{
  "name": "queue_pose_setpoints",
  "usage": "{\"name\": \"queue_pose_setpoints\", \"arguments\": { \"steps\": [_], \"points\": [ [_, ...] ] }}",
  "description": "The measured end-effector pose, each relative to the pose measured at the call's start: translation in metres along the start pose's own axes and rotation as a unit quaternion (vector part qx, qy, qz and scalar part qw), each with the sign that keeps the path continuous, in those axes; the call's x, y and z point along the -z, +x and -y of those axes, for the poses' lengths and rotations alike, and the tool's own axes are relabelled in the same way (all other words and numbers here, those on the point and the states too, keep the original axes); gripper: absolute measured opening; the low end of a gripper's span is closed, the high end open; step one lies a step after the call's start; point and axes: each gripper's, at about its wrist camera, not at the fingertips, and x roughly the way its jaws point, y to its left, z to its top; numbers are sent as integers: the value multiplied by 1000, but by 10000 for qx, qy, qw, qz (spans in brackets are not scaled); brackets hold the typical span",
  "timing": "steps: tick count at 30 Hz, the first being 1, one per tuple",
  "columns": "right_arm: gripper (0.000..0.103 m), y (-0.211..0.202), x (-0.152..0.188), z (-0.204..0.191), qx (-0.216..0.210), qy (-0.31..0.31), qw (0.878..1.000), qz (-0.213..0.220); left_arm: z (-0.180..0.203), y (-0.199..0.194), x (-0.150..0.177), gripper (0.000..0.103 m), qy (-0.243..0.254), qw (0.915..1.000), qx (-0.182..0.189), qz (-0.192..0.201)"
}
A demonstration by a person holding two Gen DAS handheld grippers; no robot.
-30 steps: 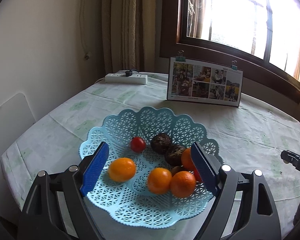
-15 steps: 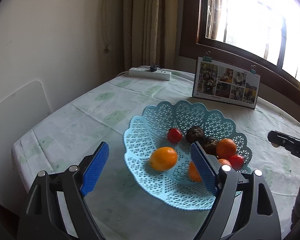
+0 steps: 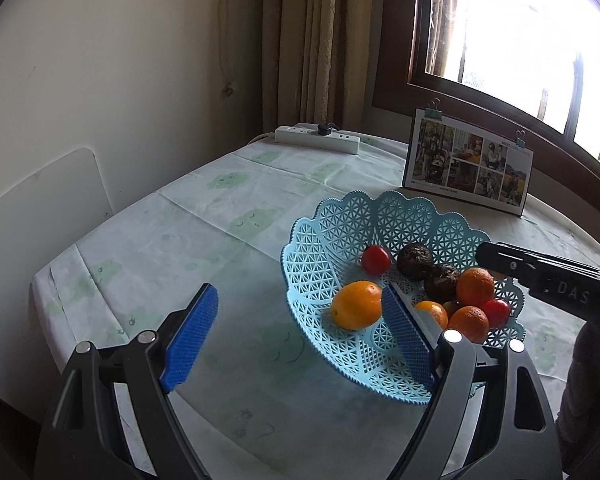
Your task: Organize fruits
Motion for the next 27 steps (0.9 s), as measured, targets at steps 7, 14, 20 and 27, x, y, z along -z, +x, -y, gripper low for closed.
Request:
{"name": "queue_pose_setpoints", "arguments": {
  "steps": [7,14,20,27],
  "points": [
    [27,0,6,6,32,90,10000,-27,2,-2,2,95,-4,10000,-14,30],
    [44,-15,18,20,180,156,9997,37,5,-7,3,95,114,9996,-197,153],
    [62,-28,29,29,262,129,9996,57,12,-17,7,95,349,9973,-521,372],
    [81,-38,45,25,301,-186,9994,48,18,-24,15,98,510,9960,-610,417]
  ]
}}
